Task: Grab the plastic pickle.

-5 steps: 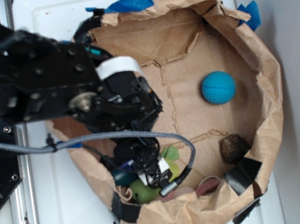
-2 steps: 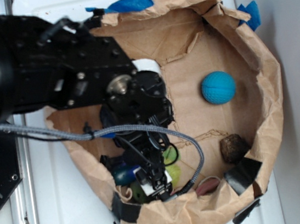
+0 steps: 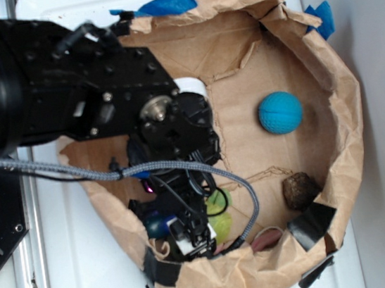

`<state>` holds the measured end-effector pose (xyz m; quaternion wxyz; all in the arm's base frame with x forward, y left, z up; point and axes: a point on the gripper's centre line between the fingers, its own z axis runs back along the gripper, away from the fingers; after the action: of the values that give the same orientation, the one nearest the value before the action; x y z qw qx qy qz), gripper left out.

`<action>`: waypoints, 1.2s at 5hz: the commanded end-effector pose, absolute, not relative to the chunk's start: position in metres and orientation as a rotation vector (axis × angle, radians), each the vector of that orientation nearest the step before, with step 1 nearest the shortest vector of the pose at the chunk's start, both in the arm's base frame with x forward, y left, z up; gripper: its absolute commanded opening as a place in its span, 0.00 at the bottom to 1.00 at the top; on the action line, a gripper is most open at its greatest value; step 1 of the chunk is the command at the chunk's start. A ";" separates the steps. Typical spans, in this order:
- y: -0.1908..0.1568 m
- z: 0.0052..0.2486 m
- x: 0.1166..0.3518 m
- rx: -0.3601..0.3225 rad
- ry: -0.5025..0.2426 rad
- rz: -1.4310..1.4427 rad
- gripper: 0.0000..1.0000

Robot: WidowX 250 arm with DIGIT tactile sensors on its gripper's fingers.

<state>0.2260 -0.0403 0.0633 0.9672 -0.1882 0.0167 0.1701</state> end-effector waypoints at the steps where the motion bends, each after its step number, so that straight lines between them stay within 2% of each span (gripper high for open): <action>1: -0.027 0.064 0.237 -0.341 -0.043 0.369 1.00; 2: -0.027 0.059 0.242 -0.321 -0.041 0.383 1.00; 3: -0.029 0.054 0.239 -0.309 -0.028 0.394 0.77; 4: -0.029 0.053 0.234 -0.309 -0.026 0.396 0.00; 6: -0.025 0.053 0.234 -0.317 -0.024 0.406 0.00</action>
<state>0.2342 -0.0387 0.0477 0.9679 -0.1540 0.0004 0.1986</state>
